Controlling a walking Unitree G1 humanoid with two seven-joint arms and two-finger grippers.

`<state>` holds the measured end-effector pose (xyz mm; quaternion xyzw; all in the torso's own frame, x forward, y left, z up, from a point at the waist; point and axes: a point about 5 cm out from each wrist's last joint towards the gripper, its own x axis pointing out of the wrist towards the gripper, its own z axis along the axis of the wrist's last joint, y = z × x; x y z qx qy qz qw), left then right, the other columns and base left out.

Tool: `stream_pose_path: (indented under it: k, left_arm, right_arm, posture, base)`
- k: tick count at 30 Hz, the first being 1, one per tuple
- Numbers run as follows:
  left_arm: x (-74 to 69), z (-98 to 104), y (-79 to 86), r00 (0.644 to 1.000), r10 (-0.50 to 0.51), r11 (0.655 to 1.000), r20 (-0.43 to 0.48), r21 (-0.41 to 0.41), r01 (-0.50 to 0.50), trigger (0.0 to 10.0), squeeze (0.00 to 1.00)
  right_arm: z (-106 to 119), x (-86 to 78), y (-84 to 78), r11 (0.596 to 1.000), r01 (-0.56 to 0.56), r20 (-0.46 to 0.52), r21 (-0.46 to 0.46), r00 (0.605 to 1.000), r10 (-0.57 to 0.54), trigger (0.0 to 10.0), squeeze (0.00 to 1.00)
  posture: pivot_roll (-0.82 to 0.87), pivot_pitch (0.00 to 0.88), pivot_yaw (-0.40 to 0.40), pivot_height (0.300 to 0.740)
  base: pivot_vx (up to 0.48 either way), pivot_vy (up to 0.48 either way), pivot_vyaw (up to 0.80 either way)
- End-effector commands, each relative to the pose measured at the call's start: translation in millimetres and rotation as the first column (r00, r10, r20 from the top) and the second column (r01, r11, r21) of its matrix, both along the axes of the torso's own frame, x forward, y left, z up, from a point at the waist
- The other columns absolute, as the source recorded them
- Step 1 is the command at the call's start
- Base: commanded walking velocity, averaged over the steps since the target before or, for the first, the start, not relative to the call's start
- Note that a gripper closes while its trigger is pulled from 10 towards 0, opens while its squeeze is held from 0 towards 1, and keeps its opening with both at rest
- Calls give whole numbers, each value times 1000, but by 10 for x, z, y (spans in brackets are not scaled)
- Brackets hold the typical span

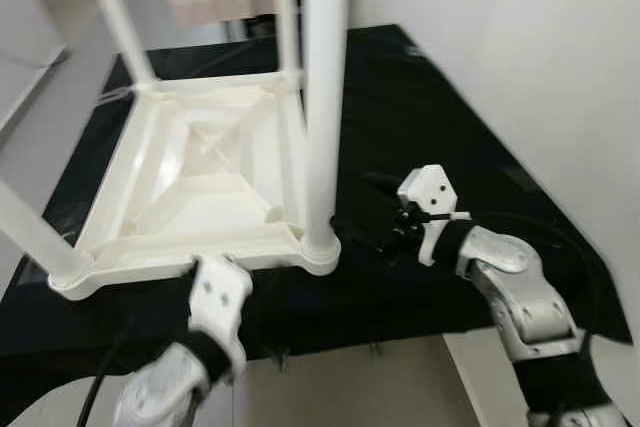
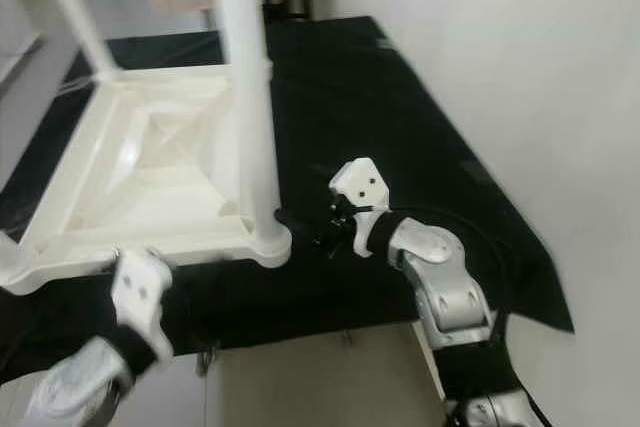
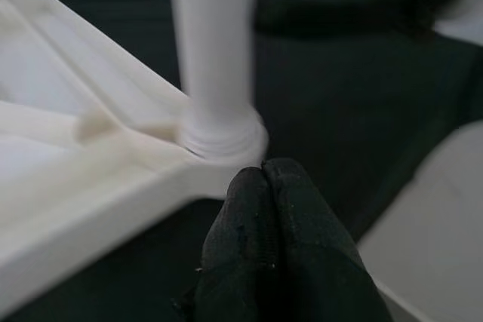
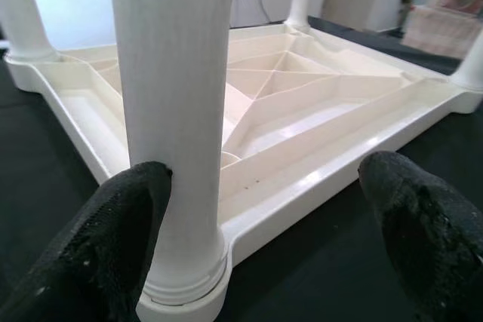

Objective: Building children table

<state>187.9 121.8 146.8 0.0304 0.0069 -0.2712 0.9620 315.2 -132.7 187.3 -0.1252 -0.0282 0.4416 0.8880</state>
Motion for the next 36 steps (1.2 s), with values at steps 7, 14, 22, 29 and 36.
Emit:
stream_pose_path:
  k: [7, 14, 22, 29, 36]
  left_arm:
    - [-43, 60, 85, 998, 61, 998, 15, -27, -61, 10000, 0]
    - [-162, 95, 97, 999, 42, 997, 18, -71, -40, 10000, 0]
    - [-219, 115, 110, 999, 39, 995, 26, -89, -37, 10000, 0]
    - [-217, 130, 135, 998, 53, 995, 36, -92, -50, 10000, 0]
    - [-204, 136, 149, 997, 57, 994, 42, -96, -53, 10000, 0]
  right_arm:
    - [5, 145, 204, 994, -109, -41, 31, 993, 110, 10000, 0]
    - [-61, 232, 269, 960, -276, -96, -44, 958, 270, 10000, 0]
    - [20, 249, 433, 939, -342, -73, -22, 938, 340, 10000, 0]
    - [27, 283, 550, 937, -349, -54, 30, 935, 350, 9098, 0]
    - [127, 360, 252, 951, -293, -45, 100, 953, 298, 0, 0]
  posture:
    - [41, 137, -33, 740]
    - [65, 166, -44, 740]
    - [75, 180, -50, 740]
    - [79, 179, -49, 740]
    - [68, 180, -47, 740]
  base:
    - [0, 0, 0]
    - [0, 0, 0]
    - [0, 0, 0]
    - [0, 0, 0]
    - [0, 0, 0]
